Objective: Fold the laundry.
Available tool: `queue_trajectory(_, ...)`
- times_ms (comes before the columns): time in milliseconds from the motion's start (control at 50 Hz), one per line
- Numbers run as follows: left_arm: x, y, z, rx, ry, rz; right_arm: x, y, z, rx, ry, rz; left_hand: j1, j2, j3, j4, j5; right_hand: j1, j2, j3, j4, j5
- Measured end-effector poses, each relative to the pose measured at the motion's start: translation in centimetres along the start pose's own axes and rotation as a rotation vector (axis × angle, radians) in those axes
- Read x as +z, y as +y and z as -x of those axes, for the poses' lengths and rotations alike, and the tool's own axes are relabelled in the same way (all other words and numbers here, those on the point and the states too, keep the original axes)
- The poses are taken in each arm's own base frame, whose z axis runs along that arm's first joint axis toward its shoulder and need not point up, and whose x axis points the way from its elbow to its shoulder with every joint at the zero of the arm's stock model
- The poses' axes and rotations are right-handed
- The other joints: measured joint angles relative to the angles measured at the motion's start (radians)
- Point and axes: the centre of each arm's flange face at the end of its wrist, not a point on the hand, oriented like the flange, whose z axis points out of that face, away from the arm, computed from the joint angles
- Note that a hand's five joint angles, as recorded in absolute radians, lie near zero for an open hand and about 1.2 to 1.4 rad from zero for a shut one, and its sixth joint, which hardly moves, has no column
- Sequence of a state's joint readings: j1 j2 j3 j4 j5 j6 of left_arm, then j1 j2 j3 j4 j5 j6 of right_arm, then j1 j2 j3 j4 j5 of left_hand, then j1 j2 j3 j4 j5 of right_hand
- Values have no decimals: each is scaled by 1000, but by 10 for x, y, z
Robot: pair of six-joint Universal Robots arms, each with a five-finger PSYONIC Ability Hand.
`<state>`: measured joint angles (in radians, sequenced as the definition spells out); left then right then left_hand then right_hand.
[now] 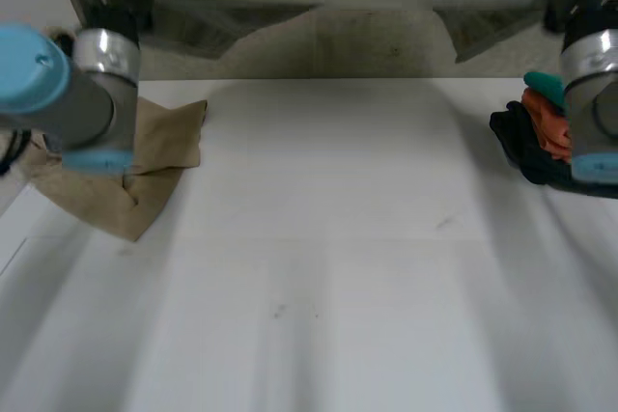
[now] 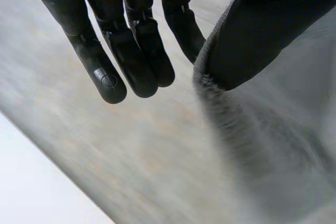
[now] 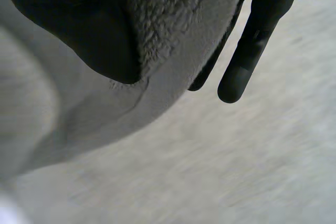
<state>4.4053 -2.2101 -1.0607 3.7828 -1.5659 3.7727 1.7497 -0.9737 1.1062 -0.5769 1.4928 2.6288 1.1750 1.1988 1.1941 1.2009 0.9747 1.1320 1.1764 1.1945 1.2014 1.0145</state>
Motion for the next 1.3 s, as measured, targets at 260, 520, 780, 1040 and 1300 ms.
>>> queue_trajectory(260, -121, 62, -77, -13, 351, 378, -76, 97, 70, -45, -387, 470, 0, 1, 2, 0, 0, 0, 0, 0, 0, 0)
queue_trajectory(520, -257, -8, -10, 257, 737, 755, -172, 37, 10, -276, -643, 834, 0, 1, 2, 0, 0, 0, 0, 0, 0, 0)
queue_trajectory(780, -236, -2, -21, 299, 741, 695, -191, 38, -12, -377, -665, 863, 0, 1, 2, 0, 0, 0, 0, 0, 0, 1)
queue_trajectory(1040, -137, 54, -82, 286, 505, 445, -129, 85, 31, -252, -467, 717, 0, 1, 2, 1, 0, 0, 0, 0, 0, 8)
queue_trajectory(1300, -107, 79, -118, 281, 475, 385, -102, 120, 51, -327, -398, 736, -616, -583, -574, -574, -525, -696, -725, -711, -711, -725)
